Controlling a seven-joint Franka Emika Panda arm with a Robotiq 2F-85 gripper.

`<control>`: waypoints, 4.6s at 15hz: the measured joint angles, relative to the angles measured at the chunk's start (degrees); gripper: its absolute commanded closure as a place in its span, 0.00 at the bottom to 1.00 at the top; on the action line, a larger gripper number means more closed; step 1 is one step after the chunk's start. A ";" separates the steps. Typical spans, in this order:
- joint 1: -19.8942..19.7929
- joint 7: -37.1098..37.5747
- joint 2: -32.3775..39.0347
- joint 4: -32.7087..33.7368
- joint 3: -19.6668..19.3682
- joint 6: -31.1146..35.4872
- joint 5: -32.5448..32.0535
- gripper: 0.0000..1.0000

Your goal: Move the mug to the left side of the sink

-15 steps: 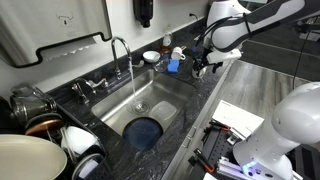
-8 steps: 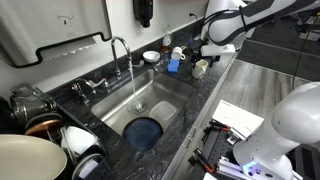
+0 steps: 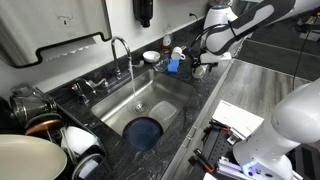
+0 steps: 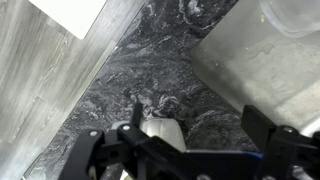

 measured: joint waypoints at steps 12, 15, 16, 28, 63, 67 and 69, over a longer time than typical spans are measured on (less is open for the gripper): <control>-1.95 -13.20 7.53 -0.10 -7.43 13.78 2.04 0.69; -1.48 -17.46 9.01 0.22 -7.71 15.41 6.80 0.91; -1.26 -18.62 9.39 0.51 -7.71 15.51 8.16 0.97; 0.72 -20.04 10.24 1.87 -7.38 14.42 6.54 0.96; 24.59 -81.69 9.78 13.67 4.42 -2.90 21.96 0.82; 24.50 -85.25 10.08 13.98 4.39 -3.28 22.83 0.82; 24.50 -85.32 10.08 14.03 4.39 -3.31 22.83 0.82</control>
